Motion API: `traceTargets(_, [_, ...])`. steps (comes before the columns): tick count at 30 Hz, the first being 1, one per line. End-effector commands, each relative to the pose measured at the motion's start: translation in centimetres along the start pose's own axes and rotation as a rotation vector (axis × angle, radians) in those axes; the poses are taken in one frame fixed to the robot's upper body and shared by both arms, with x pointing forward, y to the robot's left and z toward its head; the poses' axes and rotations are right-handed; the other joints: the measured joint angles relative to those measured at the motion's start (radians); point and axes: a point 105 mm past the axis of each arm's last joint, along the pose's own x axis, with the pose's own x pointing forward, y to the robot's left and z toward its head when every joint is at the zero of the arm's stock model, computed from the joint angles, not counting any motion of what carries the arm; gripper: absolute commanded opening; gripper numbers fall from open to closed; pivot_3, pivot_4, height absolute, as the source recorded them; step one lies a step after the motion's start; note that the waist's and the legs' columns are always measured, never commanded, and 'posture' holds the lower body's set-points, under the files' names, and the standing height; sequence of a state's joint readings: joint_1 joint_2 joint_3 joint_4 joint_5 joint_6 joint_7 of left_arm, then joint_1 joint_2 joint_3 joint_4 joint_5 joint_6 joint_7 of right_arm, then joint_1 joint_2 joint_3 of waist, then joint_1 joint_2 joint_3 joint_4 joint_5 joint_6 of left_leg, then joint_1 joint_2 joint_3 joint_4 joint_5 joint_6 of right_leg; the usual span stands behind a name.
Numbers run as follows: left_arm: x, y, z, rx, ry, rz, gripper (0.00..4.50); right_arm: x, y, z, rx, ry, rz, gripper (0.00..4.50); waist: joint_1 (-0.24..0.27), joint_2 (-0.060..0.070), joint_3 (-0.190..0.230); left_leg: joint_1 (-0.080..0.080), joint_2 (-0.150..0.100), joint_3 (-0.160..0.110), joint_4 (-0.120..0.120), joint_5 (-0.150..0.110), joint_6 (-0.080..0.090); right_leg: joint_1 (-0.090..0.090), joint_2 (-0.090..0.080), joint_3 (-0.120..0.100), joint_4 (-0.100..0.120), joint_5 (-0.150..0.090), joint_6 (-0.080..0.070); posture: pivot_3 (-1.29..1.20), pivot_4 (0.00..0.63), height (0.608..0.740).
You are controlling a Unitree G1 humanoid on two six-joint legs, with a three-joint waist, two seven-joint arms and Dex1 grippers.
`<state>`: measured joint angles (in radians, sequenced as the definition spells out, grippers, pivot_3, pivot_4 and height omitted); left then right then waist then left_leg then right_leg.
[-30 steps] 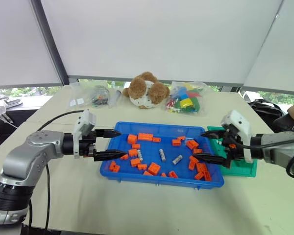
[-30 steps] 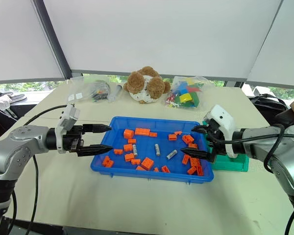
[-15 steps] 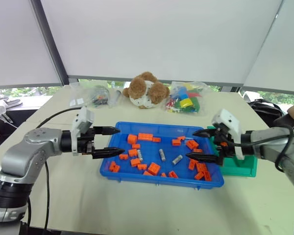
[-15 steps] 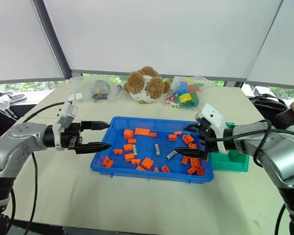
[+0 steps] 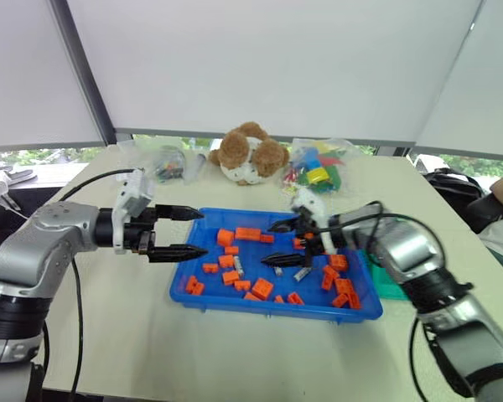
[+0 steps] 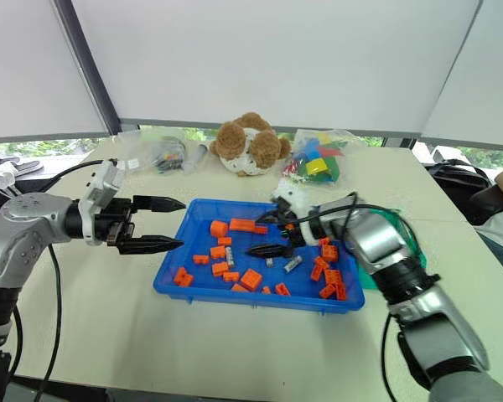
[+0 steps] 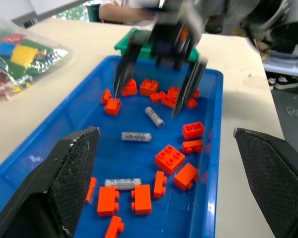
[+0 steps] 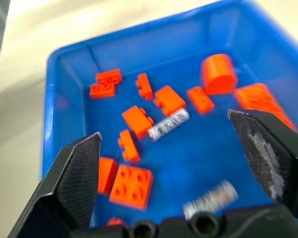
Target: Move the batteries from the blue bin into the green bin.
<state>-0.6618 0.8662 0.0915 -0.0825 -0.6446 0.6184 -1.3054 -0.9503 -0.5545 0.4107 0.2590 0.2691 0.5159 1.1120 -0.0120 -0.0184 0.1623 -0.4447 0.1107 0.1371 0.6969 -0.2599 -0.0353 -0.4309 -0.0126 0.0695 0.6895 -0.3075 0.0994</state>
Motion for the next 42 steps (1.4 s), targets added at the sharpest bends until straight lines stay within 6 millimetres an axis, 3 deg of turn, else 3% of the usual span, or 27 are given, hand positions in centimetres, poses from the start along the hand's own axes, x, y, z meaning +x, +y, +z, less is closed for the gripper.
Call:
traceTargets(1, [-0.7, -0.1, 1.7, 0.052, -0.019, 0.019, 4.50, 1.4, -0.9, -0.2, -0.114, 0.051, 0.018, 4.48, 0.000, 0.000, 0.000, 0.000, 0.000, 0.000, 0.000, 0.000, 0.000, 0.000, 0.000, 0.000, 0.000, 0.000, 0.000, 0.00, 0.150, 0.704])
traceTargets(6, [-0.8, -0.5, 2.2, 0.050, -0.029, 0.017, 4.50, 3.4, -1.3, -1.4, -0.192, 0.120, 0.065, 4.48, -0.003, 0.000, 0.000, 0.000, 0.000, 0.000, 0.000, 0.000, -0.001, 0.000, 0.000, 0.000, 0.001, 0.000, 0.000, 0.00, 0.150, 0.704])
traceTargets(17, [-0.9, -0.8, 2.0, 0.055, -0.016, 0.025, 4.50, 5.7, -1.2, -2.4, -0.188, 0.138, 0.132, 4.48, -0.006, 0.000, 0.000, 0.000, 0.000, 0.000, 0.000, 0.001, -0.001, -0.001, 0.000, 0.000, 0.003, 0.000, 0.000, 0.00, 0.150, 0.704])
traceTargets(29, [-0.8, -1.6, 1.1, 0.059, 0.026, 0.031, 4.50, 7.4, -0.7, -3.0, -0.172, 0.151, 0.148, 4.48, -0.009, 0.000, 0.000, 0.001, 0.000, 0.000, 0.000, 0.001, -0.002, -0.002, 0.000, 0.000, 0.007, 0.000, 0.000, 0.00, 0.150, 0.704])
traceTargets(42, [-0.9, -1.8, 0.6, 0.065, 0.061, 0.043, 4.50, 7.8, -0.8, -3.2, -0.175, 0.167, 0.137, 4.48, -0.008, 0.000, 0.000, 0.001, 0.000, 0.000, 0.000, 0.002, -0.003, -0.003, 0.000, -0.001, 0.009, 0.000, 0.000, 0.00, 0.150, 0.704])
